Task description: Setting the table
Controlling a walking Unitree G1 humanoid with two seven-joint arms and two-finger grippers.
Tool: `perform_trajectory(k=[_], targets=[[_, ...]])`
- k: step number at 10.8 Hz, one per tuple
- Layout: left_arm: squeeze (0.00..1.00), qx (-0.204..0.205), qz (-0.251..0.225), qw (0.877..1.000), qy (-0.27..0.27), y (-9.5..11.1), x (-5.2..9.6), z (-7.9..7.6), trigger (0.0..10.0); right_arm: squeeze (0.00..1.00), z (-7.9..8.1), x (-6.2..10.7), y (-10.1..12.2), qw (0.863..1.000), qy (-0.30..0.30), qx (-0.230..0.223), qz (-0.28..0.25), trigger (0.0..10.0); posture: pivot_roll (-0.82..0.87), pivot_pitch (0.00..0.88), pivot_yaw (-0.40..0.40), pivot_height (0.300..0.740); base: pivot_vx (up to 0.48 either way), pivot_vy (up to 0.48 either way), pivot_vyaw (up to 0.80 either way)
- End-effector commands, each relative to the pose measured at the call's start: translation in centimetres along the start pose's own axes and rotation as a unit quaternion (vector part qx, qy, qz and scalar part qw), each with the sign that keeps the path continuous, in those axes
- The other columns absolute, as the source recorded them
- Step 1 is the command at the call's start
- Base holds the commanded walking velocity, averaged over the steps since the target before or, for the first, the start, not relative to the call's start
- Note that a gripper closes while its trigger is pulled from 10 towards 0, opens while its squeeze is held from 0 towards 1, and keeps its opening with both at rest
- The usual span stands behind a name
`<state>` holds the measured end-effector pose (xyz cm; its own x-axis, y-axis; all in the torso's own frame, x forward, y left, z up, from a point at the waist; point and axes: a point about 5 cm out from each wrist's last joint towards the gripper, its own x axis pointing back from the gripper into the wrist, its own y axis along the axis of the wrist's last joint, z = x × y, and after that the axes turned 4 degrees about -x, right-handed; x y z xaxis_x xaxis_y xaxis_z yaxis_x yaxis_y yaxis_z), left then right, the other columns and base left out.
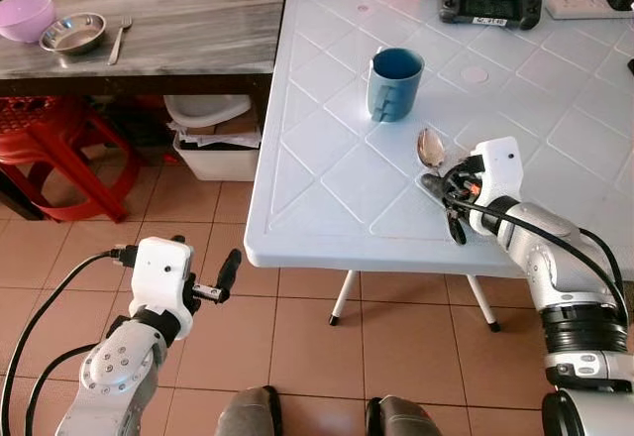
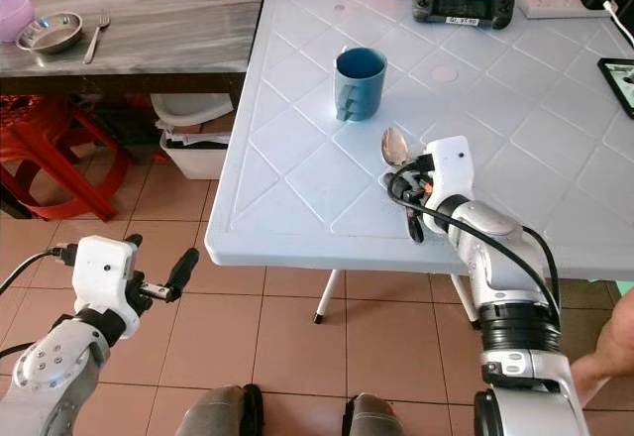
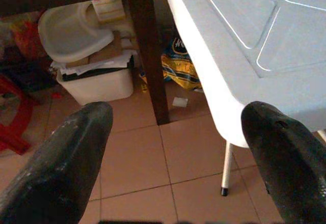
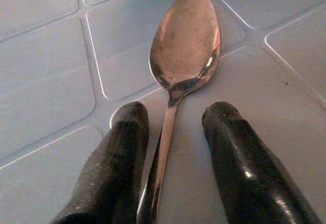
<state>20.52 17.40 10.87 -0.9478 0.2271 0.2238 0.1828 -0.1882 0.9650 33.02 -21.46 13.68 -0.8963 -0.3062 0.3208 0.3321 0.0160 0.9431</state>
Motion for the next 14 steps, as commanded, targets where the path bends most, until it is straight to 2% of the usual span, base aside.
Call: perform_trajectory(k=[1,7,10,11,13,14], targets=[[0.0,-0.007,0.008,1.0,0.003,-0.1,0.1,0.1,10.0,0.0,0.5,-0.2,-1.5,0.999,0.015,-0.024,0.031,0.0,0.1,0.144,0.081,0.74,0.0,0.0,0.0],[0.0,-0.006,0.01,1.0,-0.001,-0.3,-0.1,-0.2,10.0,0.0,0.2,0.3,-2.7,0.997,0.01,-0.063,0.052,0.0,0.09,0.137,0.075,0.74,0.0,0.0,0.0],[0.0,-0.002,0.013,1.0,-0.003,-0.6,-0.5,-0.5,10.0,0.0,0.0,0.7,-3.1,0.993,-0.02,-0.105,0.047,0.0,0.08,0.12,0.068,0.74,0.0,0.0,0.0],[0.0,0.0,0.008,1.0,0.001,-0.7,-0.9,-0.6,10.0,0.0,0.1,0.9,-3.1,0.992,-0.039,-0.117,0.036,0.0,0.07,0.101,0.064,0.74,0.0,0.0,0.0],[0.0,0.008,-0.009,1.0,0.024,-0.2,-2.5,-0.5,10.0,0.0,0.7,1.4,-2.7,0.986,-0.087,-0.14,-0.004,0.0,0.04,0.044,0.05,0.74,0.0,0.0,0.0],[0.0,0.014,-0.017,0.999,0.032,-0.1,-3.3,-0.5,10.0,0.0,1.8,1.7,-2.7,0.985,-0.088,-0.146,-0.026,0.0,0.03,0.03,0.046,0.74,0.0,0.0,0.0]])
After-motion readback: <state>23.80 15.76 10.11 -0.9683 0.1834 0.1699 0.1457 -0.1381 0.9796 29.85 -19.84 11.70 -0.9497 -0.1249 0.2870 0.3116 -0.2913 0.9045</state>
